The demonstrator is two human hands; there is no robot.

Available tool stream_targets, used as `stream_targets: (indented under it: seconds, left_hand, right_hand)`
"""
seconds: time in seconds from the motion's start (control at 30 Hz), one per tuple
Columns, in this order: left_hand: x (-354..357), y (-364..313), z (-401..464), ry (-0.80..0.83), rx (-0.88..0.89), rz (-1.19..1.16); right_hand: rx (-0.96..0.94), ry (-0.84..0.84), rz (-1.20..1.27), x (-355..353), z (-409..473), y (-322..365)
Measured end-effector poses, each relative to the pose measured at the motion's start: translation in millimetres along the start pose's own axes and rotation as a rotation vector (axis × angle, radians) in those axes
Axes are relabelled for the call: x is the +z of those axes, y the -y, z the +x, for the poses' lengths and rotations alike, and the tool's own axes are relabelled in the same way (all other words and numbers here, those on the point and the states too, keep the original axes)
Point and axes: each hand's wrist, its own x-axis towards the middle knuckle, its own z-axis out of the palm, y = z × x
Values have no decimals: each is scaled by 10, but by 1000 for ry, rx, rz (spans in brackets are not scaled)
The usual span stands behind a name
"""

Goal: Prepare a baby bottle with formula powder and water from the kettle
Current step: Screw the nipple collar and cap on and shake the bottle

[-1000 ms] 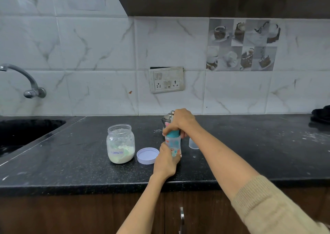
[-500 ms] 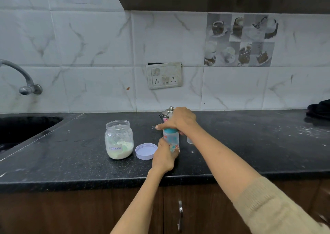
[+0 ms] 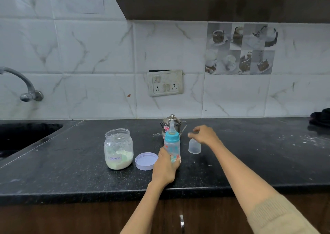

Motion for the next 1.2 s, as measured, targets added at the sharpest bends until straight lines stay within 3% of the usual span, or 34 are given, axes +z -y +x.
stream_targets:
  seconds: [0.1,0.3,0.47,0.57,0.87,1.2]
  left_hand:
    - [6,3,4,-2,7,9]
    - [2,-6,-1,0,3,2]
    - [-3,-8,-10,-3,4,13]
    - [-4,-19,-16,3,-1,6]
    - [-29,-60,-36,3,-31,-4]
    - [-9,-36,-16,-3,-24,-5]
  right_hand:
    - [23,90,-65,165,5,-55]
    - [66,30,-40,222,4,23]
    - [-89,-78,350,-331,-13,414]
    - [-163,-24,491,-699,-160,733]
    - [-219,173,265,-598,-375,1012]
    - [-171,204,147,-412,-392,945]
